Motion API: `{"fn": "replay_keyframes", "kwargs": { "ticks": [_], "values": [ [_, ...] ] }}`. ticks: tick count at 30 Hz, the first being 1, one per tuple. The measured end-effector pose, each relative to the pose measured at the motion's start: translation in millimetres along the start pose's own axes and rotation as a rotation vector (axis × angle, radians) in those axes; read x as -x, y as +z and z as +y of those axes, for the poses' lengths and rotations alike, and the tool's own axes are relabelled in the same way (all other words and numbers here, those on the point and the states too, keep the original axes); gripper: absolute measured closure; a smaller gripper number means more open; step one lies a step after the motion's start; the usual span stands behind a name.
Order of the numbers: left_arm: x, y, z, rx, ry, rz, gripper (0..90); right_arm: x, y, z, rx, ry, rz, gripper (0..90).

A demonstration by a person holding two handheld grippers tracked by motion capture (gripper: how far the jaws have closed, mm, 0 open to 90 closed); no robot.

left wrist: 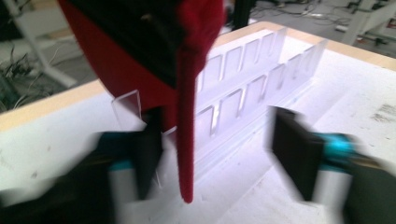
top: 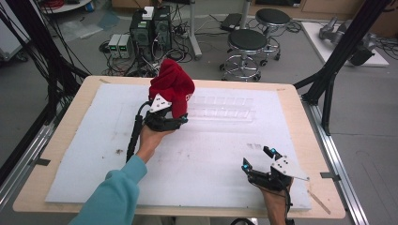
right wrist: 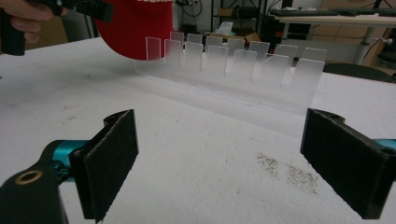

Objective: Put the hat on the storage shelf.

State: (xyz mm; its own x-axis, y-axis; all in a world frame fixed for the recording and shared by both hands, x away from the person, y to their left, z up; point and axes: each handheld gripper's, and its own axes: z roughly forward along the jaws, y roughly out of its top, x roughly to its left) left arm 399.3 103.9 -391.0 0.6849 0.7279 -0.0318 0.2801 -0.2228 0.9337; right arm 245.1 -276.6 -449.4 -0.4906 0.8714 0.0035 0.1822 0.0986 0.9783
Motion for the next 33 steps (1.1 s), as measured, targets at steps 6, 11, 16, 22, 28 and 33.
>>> {"fn": "replay_keyframes", "kwargs": {
  "ticks": [6, 11, 16, 22, 28, 33],
  "values": [
    [-4.7, -7.2, -0.2, 0.002, -0.021, -0.031, 15.2, -1.1, 0.5, 0.1, -0.003, -0.013, -0.006, 10.3],
    [-6.8, -25.8, -0.5, 0.028, 0.011, -0.06, 15.2, -0.9, 0.6, 0.1, -0.007, -0.001, -0.007, 10.2],
    [-12.7, -59.3, -14.0, 0.034, 0.054, -0.094, 15.2, -1.1, 0.9, 0.3, -0.01, -0.012, -0.004, 10.3],
    [-28.4, -105.0, -37.3, 0.078, 0.069, -0.129, 15.2, -1.6, 0.9, 0.3, -0.01, -0.015, -0.009, 10.3],
    [-48.5, -146.2, -68.1, 0.166, 0.063, -0.08, 15.2, -2.7, 0.5, 0.2, -0.008, -0.02, -0.012, 10.3],
    [-58.2, -176.1, -101.0, 0.224, 0.041, -0.057, 15.2, -3.6, -1.0, -0.6, 0.011, -0.033, -0.015, 10.3]
  ]
}}
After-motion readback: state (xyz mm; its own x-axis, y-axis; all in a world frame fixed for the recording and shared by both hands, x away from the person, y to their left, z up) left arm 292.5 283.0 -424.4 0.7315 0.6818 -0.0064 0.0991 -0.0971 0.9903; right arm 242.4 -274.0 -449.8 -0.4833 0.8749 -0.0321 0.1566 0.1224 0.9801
